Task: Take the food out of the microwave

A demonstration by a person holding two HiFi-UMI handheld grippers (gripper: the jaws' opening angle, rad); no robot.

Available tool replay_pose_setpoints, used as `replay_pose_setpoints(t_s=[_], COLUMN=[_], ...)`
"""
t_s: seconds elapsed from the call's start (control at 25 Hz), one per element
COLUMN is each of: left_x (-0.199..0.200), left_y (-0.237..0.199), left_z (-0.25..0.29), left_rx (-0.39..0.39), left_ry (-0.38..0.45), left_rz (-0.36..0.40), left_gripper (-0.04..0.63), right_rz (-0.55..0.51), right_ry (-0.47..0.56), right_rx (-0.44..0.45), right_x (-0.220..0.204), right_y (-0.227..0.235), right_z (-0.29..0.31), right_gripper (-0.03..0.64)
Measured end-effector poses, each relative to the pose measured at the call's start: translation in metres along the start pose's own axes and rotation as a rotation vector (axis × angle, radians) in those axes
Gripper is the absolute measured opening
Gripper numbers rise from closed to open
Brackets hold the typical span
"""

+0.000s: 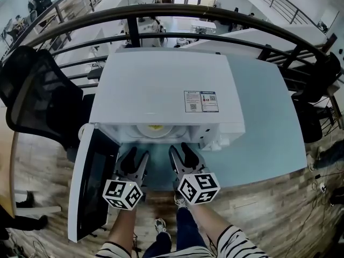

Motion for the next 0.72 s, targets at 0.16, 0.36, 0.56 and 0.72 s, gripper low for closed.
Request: replay_pose_setpoints(t_s=[0.16, 0.36, 0.56, 0.72], left_x=[0.0, 0.0, 0.004, 0.013], left_y=[-0.007, -0.017, -0.029, -0.033], left_z=[0.013, 0.028, 0.04, 0.049], left_rx=[0.01, 0.028, 0.04, 0.037], left_ry=[-0.005, -0.011, -0.009, -0.009], left_rz=[0.004, 0.002, -0.001, -0.005], left_gripper=[0.179, 0.179, 0.179, 0.179], right_rz=[0.02, 0.052, 0.064, 0.055], right_ry=[0.006, 0.007, -0.008, -0.013], right_rx=[0.001, -0.008, -0.021, -0.023], right_x=[-0.002, -0.004, -0.005, -0.004], right_y=[0.006, 0.012, 0.013, 0.015], right_z=[0.013, 0.03, 0.047, 0.058], right_gripper=[0.169, 0.169, 0.169, 0.169])
Point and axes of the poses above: the fingertips, and each gripper's own axes: z forward along the fingers, y to its right, x out of its top, the point moved 10 cm from there along -z, backward along the fingers, and after that the axes turned 10 degrees about -z, right-handed, at the moved point
